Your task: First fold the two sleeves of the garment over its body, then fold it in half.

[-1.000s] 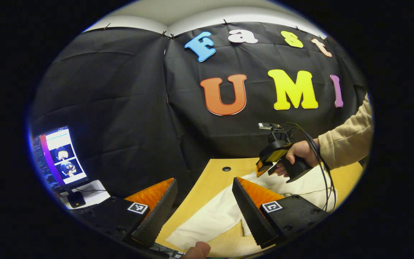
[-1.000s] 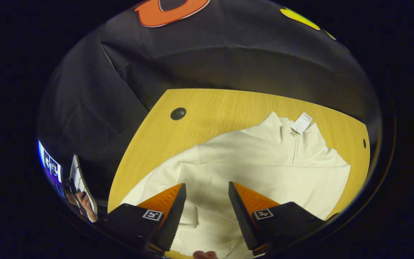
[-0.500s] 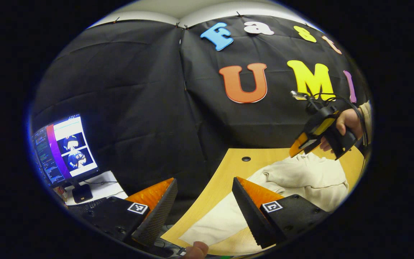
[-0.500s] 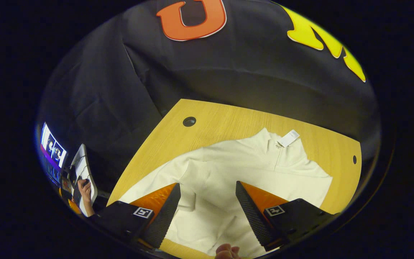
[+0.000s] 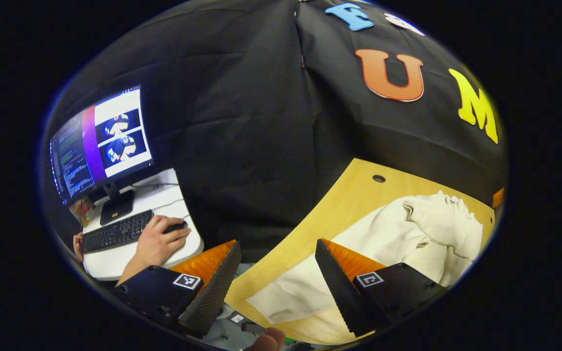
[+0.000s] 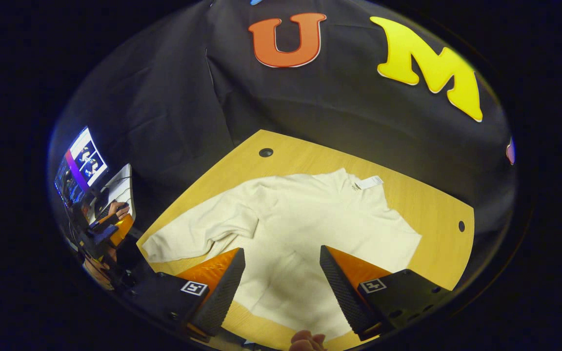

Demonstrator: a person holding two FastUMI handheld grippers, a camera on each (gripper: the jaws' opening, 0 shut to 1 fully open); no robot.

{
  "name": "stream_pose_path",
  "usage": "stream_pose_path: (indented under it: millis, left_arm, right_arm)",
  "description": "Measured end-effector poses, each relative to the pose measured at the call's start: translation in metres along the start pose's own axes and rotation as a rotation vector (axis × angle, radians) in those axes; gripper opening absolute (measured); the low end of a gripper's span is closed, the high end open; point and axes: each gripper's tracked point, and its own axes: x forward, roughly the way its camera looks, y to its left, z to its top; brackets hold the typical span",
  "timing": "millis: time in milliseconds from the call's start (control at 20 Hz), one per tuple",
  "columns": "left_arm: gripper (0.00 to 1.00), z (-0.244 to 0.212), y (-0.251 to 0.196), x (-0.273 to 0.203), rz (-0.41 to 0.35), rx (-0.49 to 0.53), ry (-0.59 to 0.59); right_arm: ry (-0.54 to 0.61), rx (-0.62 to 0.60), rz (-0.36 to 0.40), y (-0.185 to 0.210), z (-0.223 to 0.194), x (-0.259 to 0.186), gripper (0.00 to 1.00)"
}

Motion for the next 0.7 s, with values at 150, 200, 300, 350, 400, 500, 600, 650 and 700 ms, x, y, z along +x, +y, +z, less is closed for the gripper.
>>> stream_pose_path:
  millis: [150, 200, 300, 350, 400, 500, 600, 650, 700]
  left_arm:
    - [0.99, -0.04, -0.005, 0.009, -0.004, -0.102, 0.186]
    - [0.99, -0.051, -0.013, 0.012, -0.027, -0.169, 0.247]
    - [0.99, -0.064, -0.02, 0.014, -0.031, -0.265, 0.334]
    - [1.0, -0.069, -0.018, 0.016, -0.025, -0.282, 0.366]
    - [1.0, -0.07, -0.011, 0.019, -0.008, -0.278, 0.391]
    - [1.0, -0.071, -0.004, 0.022, 0.022, -0.243, 0.422]
    - [0.99, -0.079, -0.002, 0.021, 0.034, -0.233, 0.484]
    - [0.99, -0.084, -0.003, 0.022, 0.029, -0.245, 0.524]
    - [0.99, -0.09, -0.007, 0.02, 0.018, -0.264, 0.567]
  right_arm:
    - [0.009, 0.005, -0.028, -0.021, -0.033, -0.016, 0.93]
    - [0.019, 0.013, -0.034, -0.026, -0.045, -0.019, 0.96]
    - [0.041, 0.045, -0.032, -0.036, -0.068, -0.023, 0.96]
    - [0.052, 0.07, -0.025, -0.039, -0.08, -0.026, 0.93]
    - [0.063, 0.095, -0.02, -0.042, -0.091, -0.028, 0.93]
    - [0.074, 0.141, -0.02, -0.051, -0.111, -0.032, 0.93]
    - [0.091, 0.17, -0.028, -0.061, -0.132, -0.034, 0.93]
    - [0.102, 0.182, -0.039, -0.068, -0.141, -0.036, 0.93]
    - [0.11, 0.197, -0.044, -0.073, -0.15, -0.037, 0.96]
